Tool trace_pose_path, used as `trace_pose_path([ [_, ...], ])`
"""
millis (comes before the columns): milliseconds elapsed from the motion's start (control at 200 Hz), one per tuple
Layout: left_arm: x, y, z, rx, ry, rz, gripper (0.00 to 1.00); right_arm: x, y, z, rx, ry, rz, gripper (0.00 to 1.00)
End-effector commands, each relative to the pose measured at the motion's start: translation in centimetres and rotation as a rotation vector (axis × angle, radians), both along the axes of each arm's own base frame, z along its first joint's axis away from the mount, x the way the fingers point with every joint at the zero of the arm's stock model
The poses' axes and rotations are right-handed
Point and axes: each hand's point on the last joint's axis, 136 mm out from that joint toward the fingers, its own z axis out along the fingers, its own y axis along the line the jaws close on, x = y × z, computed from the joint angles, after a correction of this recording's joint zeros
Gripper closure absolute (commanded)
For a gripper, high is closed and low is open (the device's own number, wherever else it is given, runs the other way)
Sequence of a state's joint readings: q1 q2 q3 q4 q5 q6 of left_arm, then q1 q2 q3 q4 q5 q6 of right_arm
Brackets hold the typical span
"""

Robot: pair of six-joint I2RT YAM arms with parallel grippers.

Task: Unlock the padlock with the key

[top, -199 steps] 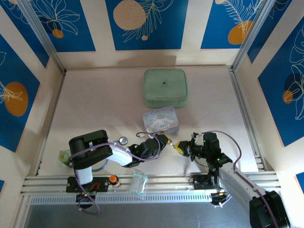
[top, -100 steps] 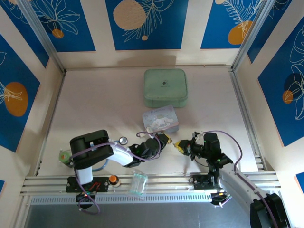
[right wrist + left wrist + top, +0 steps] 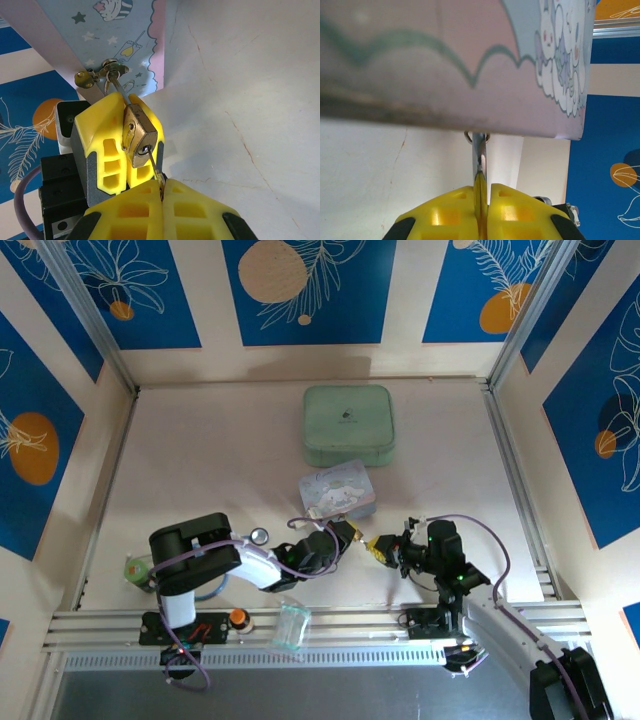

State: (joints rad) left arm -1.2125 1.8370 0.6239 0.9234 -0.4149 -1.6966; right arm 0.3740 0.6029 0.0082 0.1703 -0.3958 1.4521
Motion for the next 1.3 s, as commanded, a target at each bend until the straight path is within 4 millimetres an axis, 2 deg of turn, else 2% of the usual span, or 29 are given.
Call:
trace_pose_path([
  [0,-3.3,-2.5,-1.3,-0.028,0.099,-0.135,1.00,0.2,0.4,0.9,0.036,-0.086,0.013,1.00],
  [375,-3.5,-2.6,-1.4,-0.042,0.116,-0.141,1.00,0.7,-0.1,1.0,0.014,-0.106,-0.033,1.00],
  [650,-3.5,-2.9,1.0,-0.116,0.099,-0.145,1.00,1.1,-0.4,0.8,-0.003,-0.105,-0.063,1.00],
  [860,-3.5,-3.4,1.6,-0.172,0.108,-0.151,1.00,1.3,-0.6,0.7,-0.015,-0.115,-0.077,1.00],
  [1021,-3.5,-3.2,1.5,-0.181,0.118,-0.138,1.00,1.4,-0.8,0.5,-0.023,-0.109,-0.084,1.00],
  [1296,-3.4,-2.7,0.8,-0.162,0.125,-0.124,1.00,1.6,-0.7,1.7,0.025,-0.142,-0.070,1.00],
])
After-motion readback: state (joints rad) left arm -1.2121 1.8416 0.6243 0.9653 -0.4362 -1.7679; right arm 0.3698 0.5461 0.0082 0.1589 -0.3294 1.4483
